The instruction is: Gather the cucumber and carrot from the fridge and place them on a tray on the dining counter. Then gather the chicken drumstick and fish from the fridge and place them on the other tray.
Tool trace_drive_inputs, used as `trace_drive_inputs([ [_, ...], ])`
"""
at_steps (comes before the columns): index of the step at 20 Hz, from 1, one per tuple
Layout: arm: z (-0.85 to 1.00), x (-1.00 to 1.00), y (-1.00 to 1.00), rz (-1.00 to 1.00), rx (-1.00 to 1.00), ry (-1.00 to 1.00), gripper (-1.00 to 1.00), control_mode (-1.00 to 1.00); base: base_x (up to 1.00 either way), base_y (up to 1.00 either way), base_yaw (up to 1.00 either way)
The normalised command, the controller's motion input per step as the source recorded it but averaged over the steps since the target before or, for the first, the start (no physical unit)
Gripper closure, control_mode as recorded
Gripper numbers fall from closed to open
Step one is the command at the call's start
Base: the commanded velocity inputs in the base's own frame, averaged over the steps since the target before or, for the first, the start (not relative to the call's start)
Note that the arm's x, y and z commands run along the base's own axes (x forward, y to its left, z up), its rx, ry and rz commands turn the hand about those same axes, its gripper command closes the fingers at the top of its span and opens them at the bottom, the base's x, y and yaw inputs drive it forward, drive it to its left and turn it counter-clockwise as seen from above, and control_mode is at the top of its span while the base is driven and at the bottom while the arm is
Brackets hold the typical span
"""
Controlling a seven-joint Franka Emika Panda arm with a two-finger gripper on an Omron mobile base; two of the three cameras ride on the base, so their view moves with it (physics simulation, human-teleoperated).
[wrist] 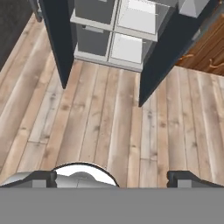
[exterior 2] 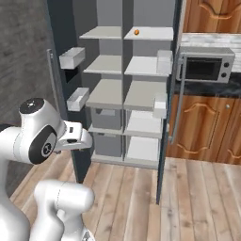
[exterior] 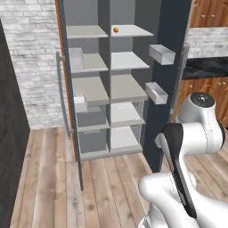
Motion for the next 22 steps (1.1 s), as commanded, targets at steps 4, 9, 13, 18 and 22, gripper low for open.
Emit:
trace_drive_inputs([
  [4,0.0,0.0,0.0,0.0,0.0,0.0,-1.0,1.0,0.92,-0.07,0.0],
  [9,0.0,0.0,0.0,0.0,0.0,0.0,-1.0,1.0,0.87,-0.09,0.0],
  [13,0.0,0.0,0.0,0.0,0.0,0.0,-1.0,1.0,0.75,-0.14,0.0],
  [18,0.0,0.0,0.0,0.0,0.0,0.0,-1.0,1.0,0.58,-0.22,0.0],
  [22,0.0,0.0,0.0,0.0,0.0,0.0,-1.0,1.0,0.56,-0.26,0.0],
])
